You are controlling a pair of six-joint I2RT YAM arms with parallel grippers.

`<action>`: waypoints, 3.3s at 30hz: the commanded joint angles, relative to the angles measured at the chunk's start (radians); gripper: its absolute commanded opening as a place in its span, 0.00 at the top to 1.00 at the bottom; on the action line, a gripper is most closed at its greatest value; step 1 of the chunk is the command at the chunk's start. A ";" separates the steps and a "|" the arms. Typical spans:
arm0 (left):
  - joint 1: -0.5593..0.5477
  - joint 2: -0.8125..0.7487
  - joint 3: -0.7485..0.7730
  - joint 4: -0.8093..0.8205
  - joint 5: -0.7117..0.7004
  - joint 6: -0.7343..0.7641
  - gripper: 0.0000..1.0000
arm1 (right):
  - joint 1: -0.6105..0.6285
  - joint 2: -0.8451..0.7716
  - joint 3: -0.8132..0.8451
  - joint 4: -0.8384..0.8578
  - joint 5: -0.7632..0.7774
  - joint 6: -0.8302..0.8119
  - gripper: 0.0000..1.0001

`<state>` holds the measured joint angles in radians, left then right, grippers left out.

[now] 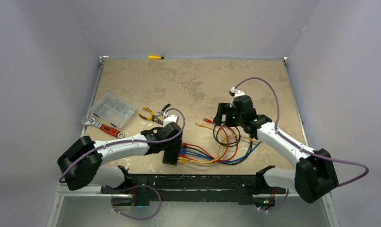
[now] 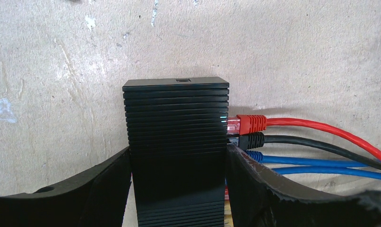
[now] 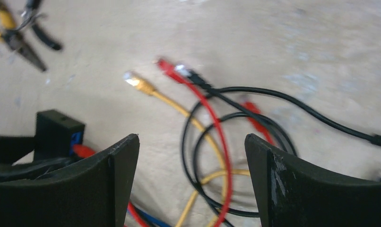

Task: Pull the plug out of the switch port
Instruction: Pick up the connector from the center of the board, then place the connector at the center of the board.

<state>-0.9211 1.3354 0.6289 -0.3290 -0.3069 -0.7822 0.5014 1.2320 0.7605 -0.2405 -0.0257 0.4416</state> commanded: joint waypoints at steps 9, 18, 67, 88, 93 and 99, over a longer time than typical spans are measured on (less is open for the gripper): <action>0.007 0.053 -0.021 -0.014 0.020 0.014 0.60 | -0.325 -0.154 -0.152 0.058 -0.062 0.090 0.20; 0.007 0.051 -0.015 -0.017 0.012 0.016 0.60 | -0.433 -0.026 -0.230 0.178 -0.247 0.095 0.30; 0.007 0.047 -0.020 -0.015 0.004 0.012 0.60 | -0.450 -0.148 0.052 0.103 -0.199 0.001 1.00; 0.007 -0.017 -0.044 -0.001 0.010 0.013 0.58 | -0.431 -0.088 0.177 0.205 -0.425 0.045 1.00; 0.007 -0.005 -0.035 -0.003 0.020 0.026 0.58 | -0.415 -0.024 0.201 0.236 -0.430 0.061 1.00; 0.006 -0.003 -0.023 -0.012 0.013 0.029 0.57 | -0.370 0.092 0.269 0.289 -0.422 0.076 1.00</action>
<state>-0.9184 1.3193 0.6106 -0.2928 -0.3008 -0.7658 0.0998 1.2724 0.9371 -0.0338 -0.4297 0.5026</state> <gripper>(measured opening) 0.646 0.027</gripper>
